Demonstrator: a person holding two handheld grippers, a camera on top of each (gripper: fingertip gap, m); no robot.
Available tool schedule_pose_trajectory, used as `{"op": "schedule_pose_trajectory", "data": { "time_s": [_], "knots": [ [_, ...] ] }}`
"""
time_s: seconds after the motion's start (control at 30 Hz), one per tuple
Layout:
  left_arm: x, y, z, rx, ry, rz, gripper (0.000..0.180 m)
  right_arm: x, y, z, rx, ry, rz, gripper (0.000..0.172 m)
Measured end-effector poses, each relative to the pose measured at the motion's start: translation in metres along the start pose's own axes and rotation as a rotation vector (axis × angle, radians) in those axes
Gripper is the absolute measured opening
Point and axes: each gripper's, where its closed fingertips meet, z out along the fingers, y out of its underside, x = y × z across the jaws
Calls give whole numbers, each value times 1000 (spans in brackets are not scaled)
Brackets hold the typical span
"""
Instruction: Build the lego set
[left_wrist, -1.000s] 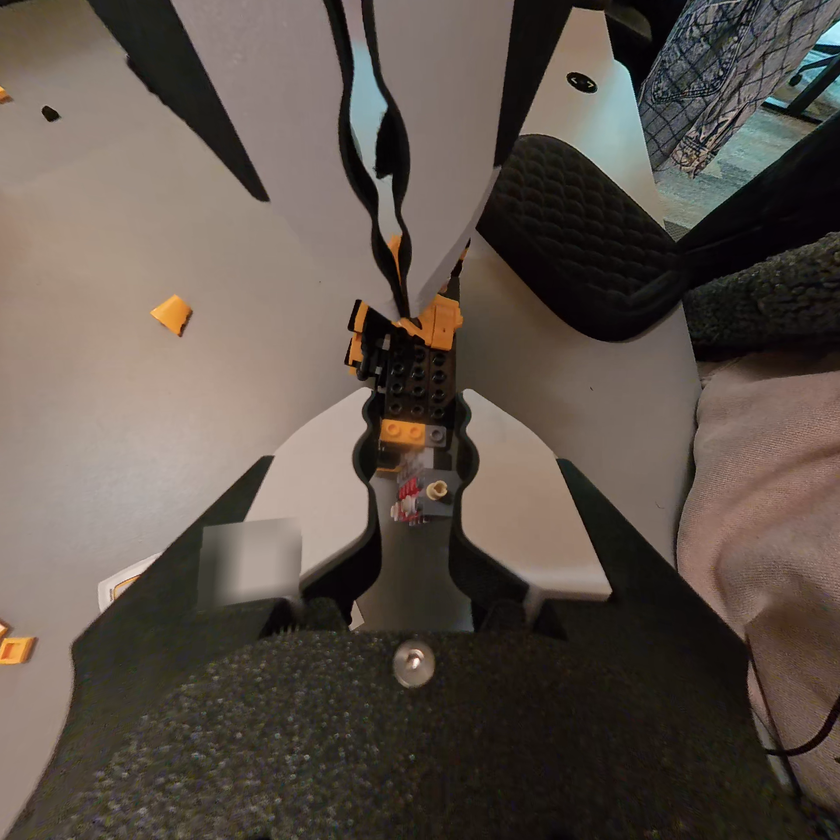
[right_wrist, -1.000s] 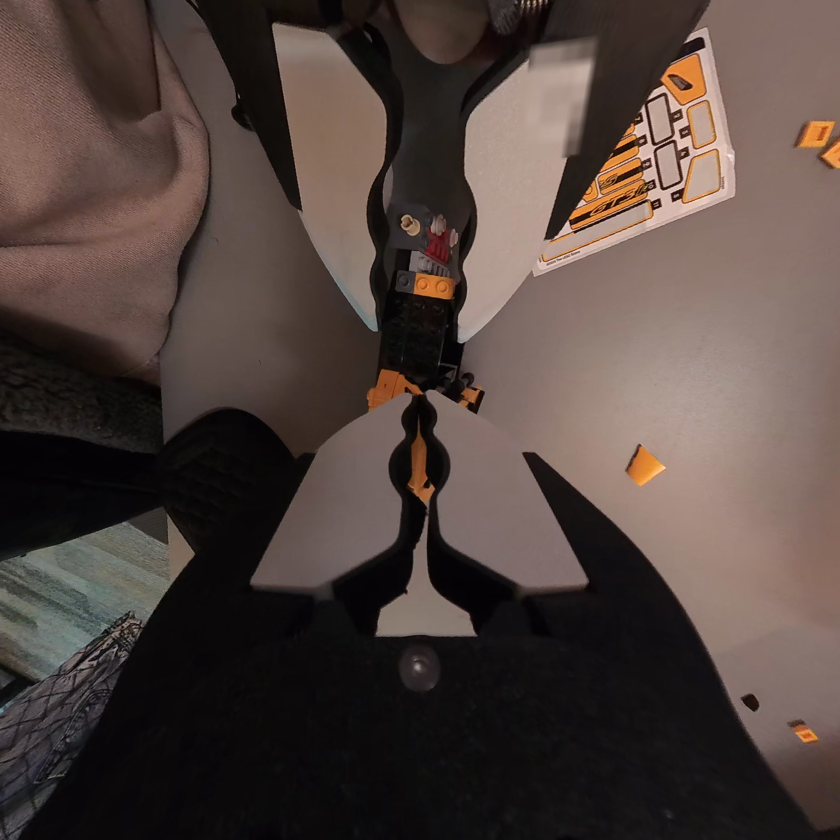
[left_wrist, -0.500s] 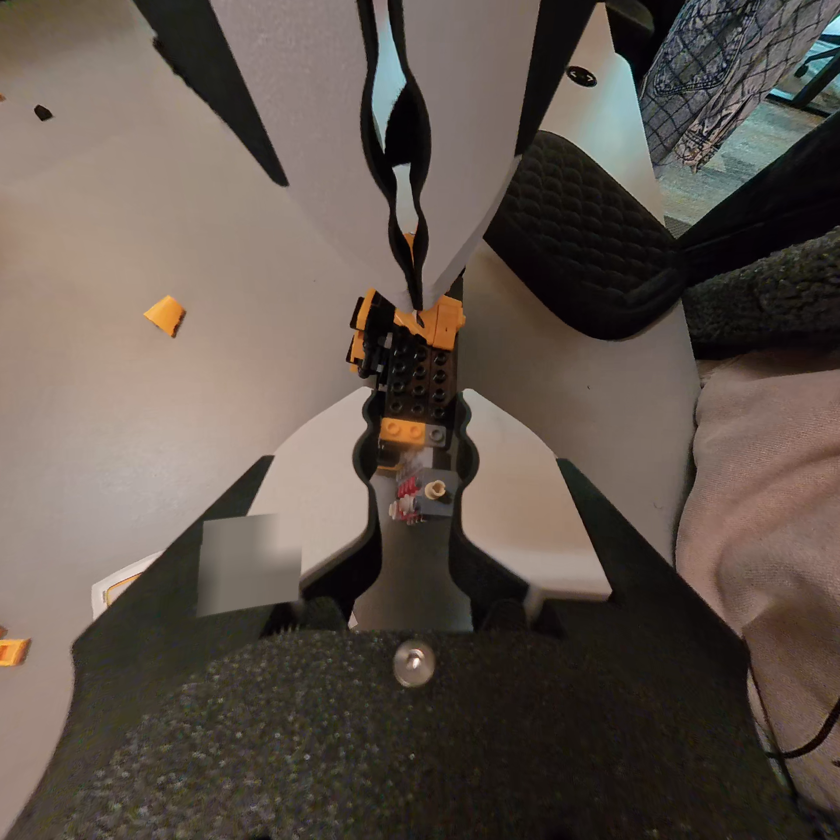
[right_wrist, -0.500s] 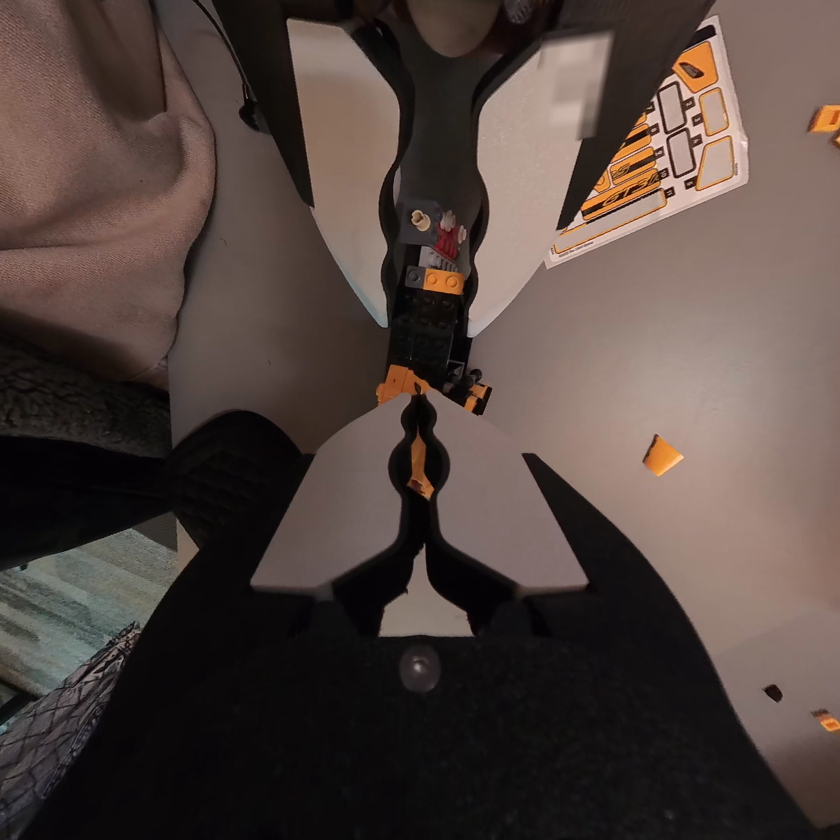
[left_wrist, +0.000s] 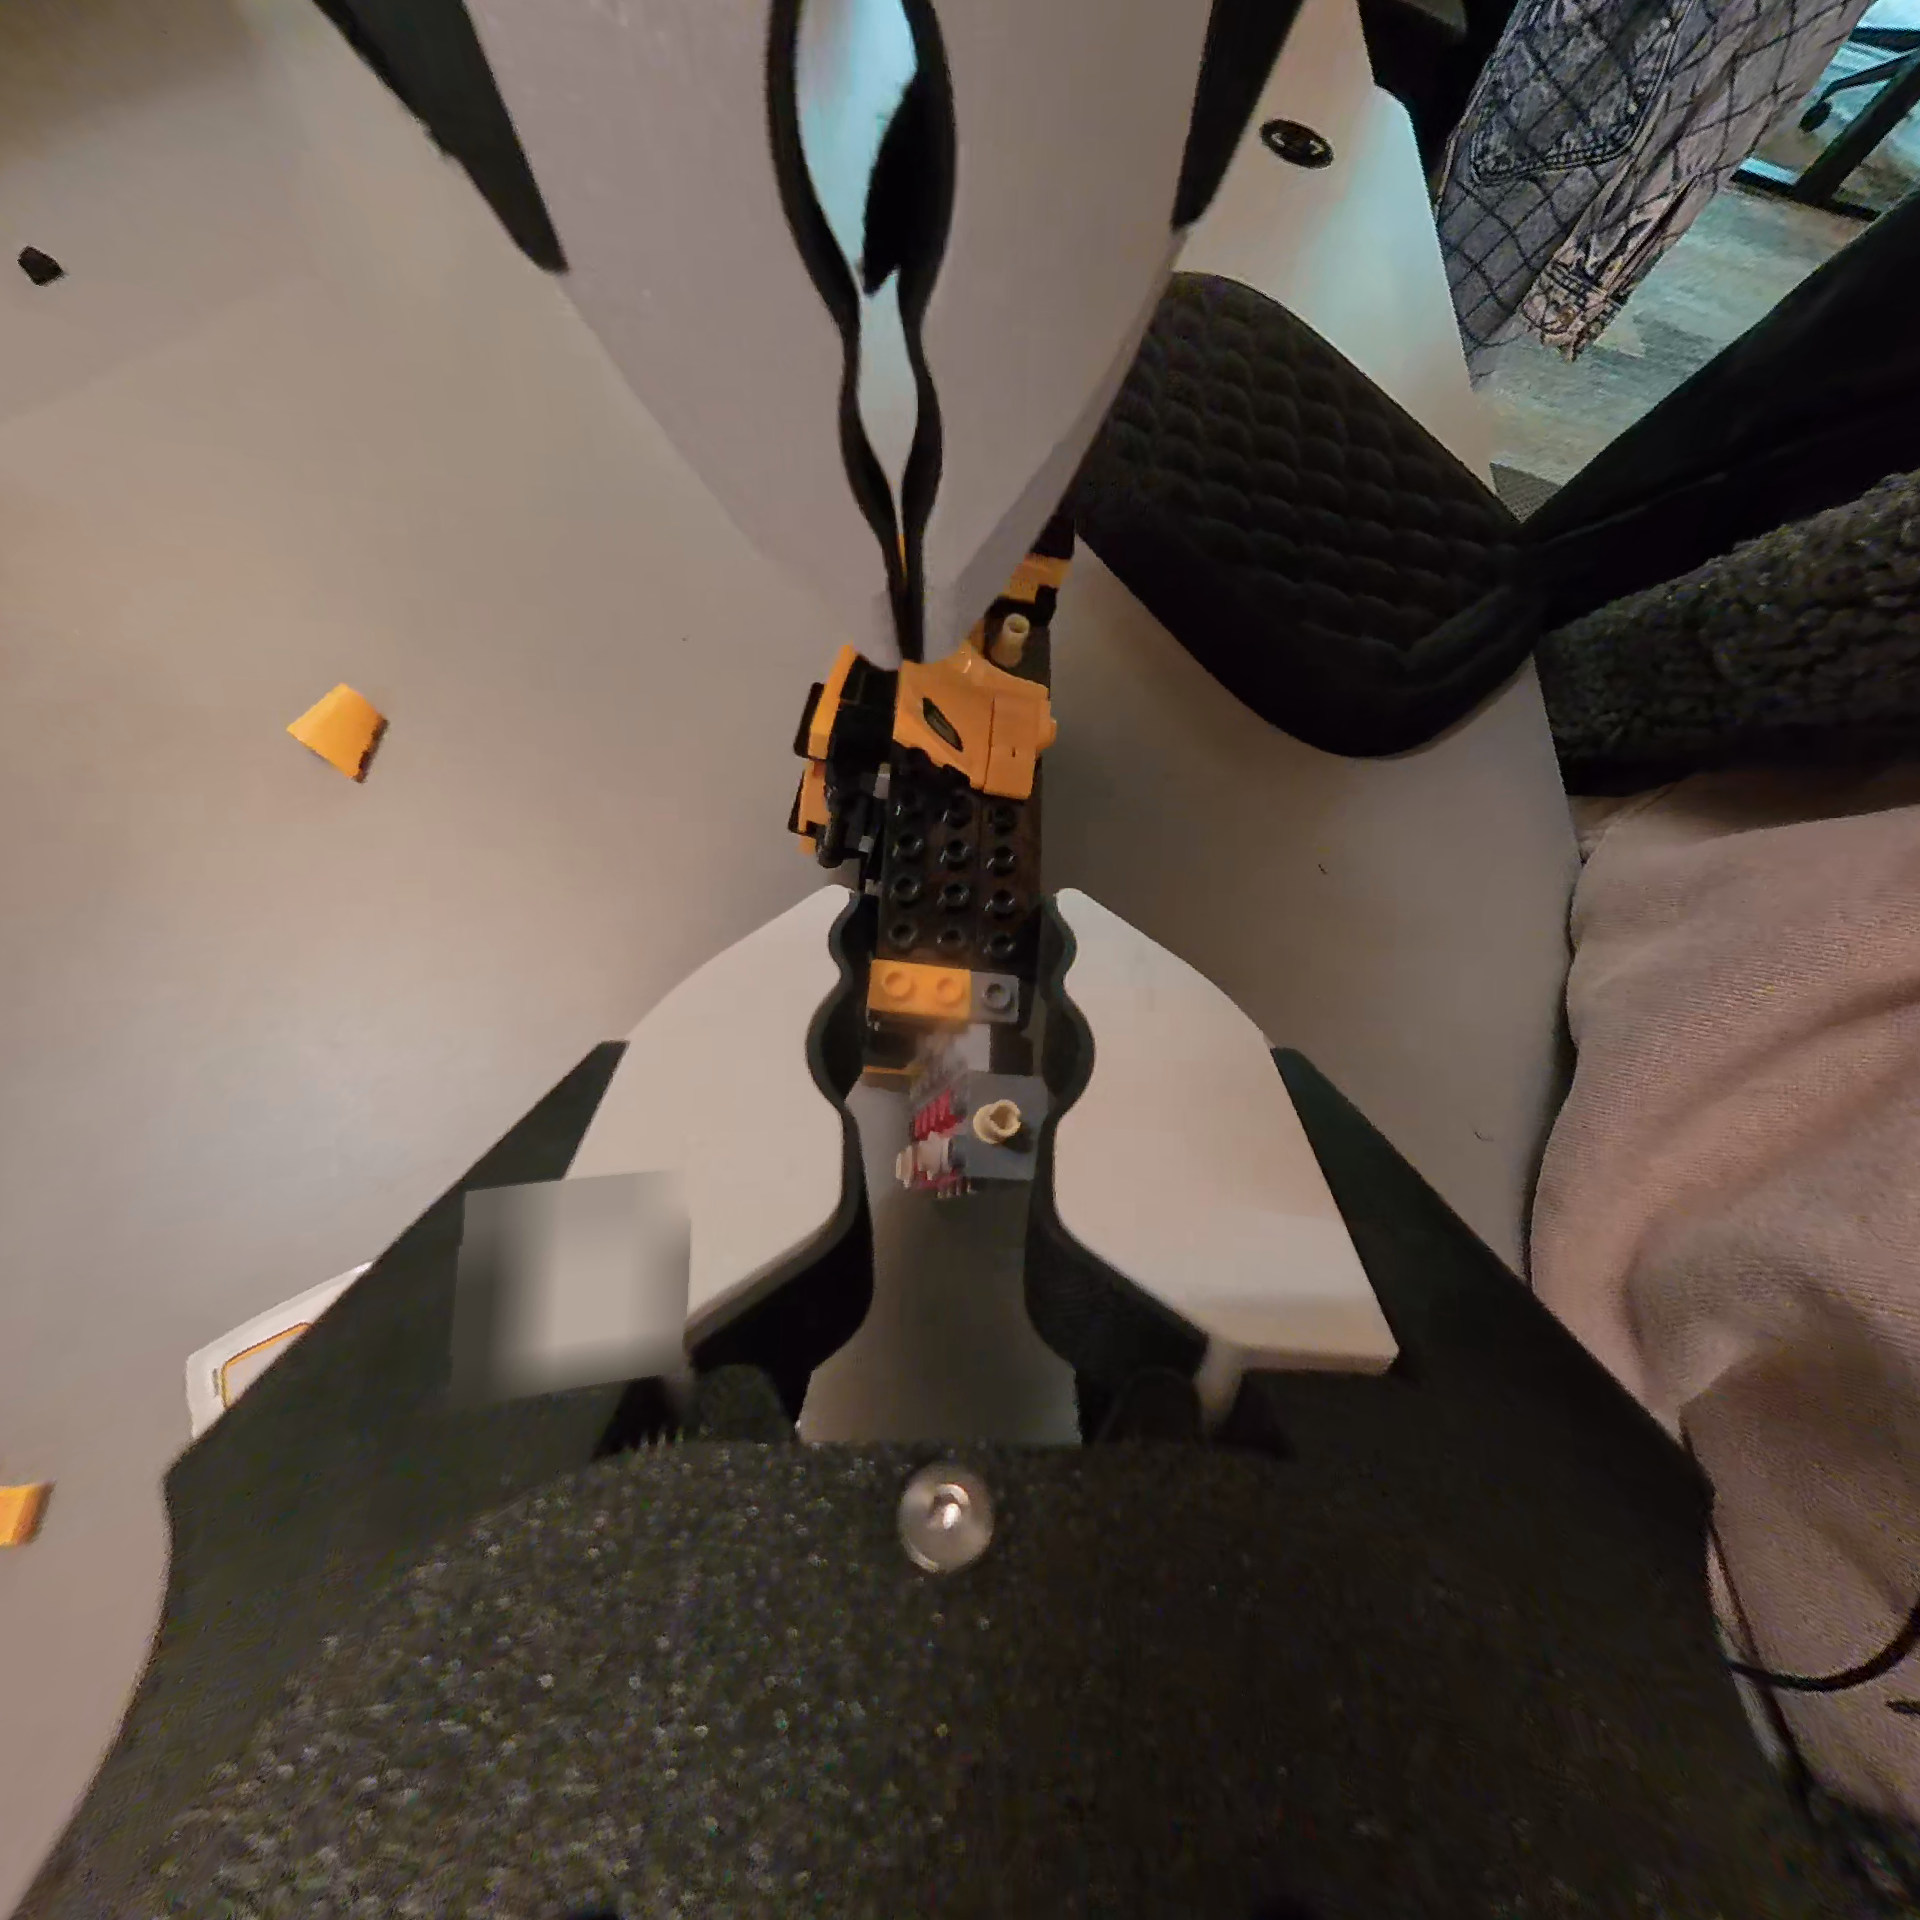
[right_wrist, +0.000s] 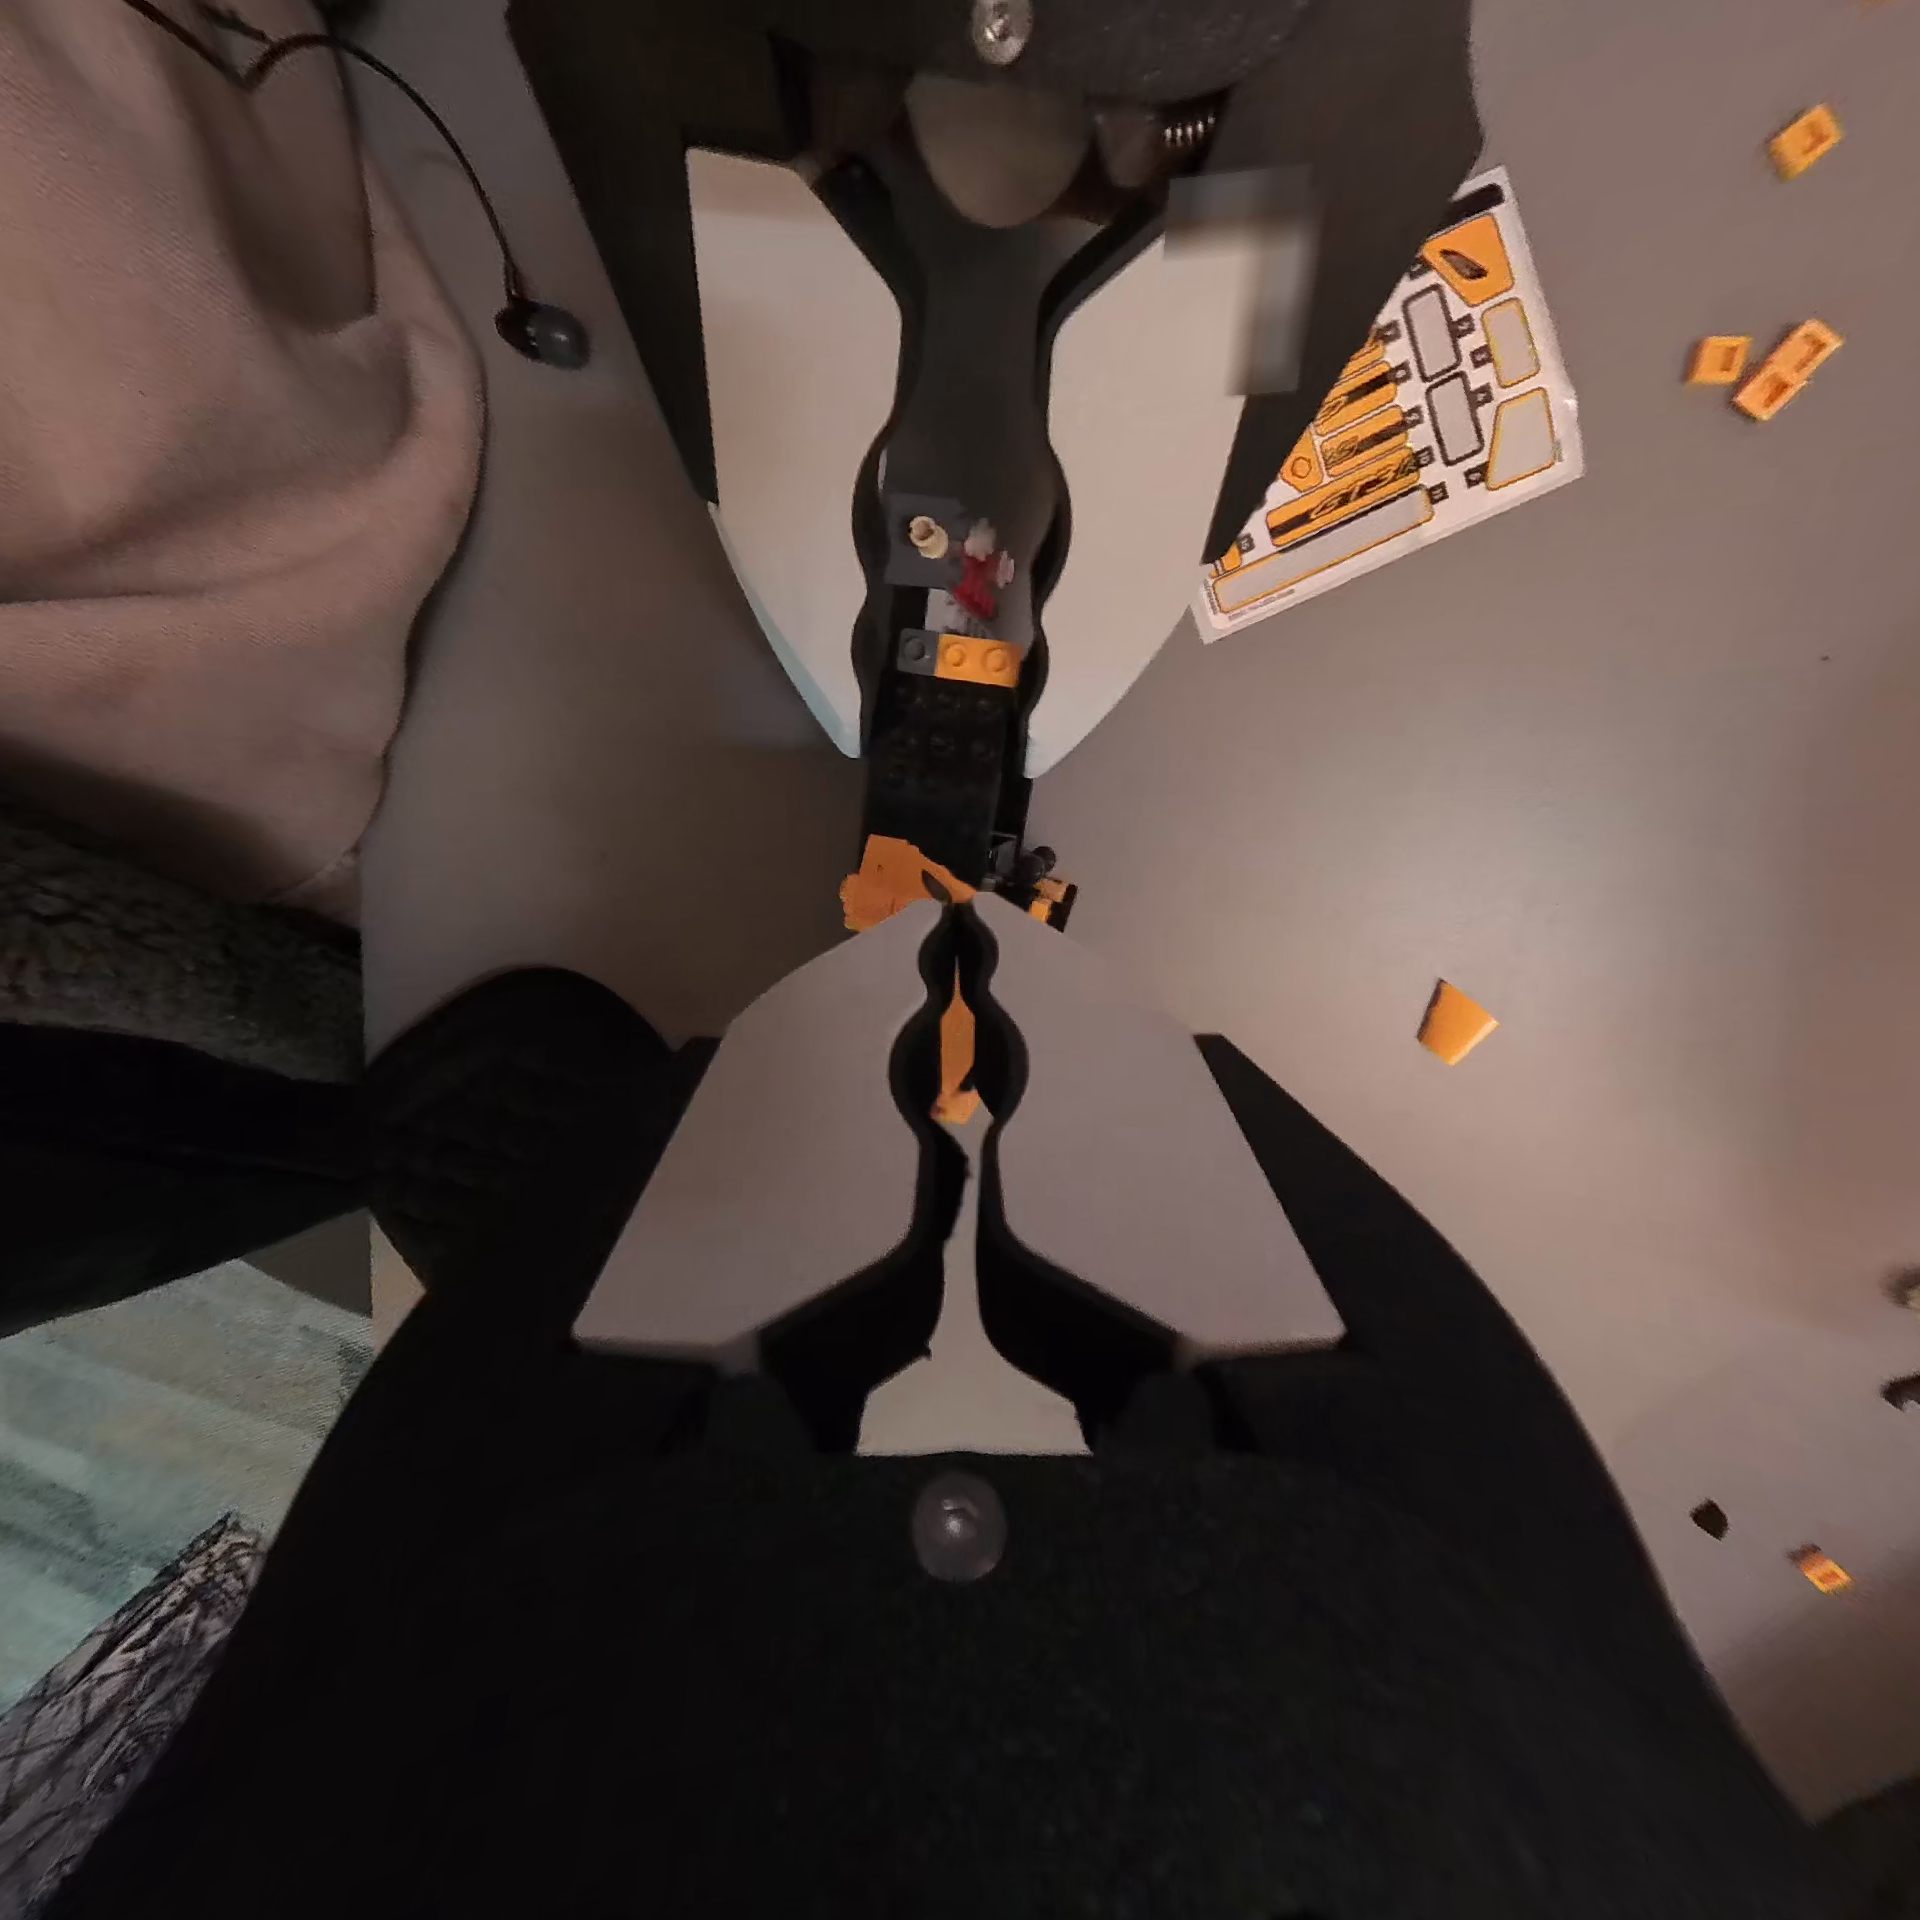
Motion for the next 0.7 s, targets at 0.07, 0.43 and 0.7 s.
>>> {"op": "schedule_pose_trajectory", "data": {
  "time_s": [0.07,0.43,0.7],
  "knots": [
    [0,0,0,0,-1,4,31,0,1,2,-3,-15,-6,6],
    [1,0,0,-2,1,27,31,-1,5,14,-49,-101,-16,8],
    [1,0,0,-3,5,24,31,-5,6,14,-88,-142,-35,0]
  ]
}}
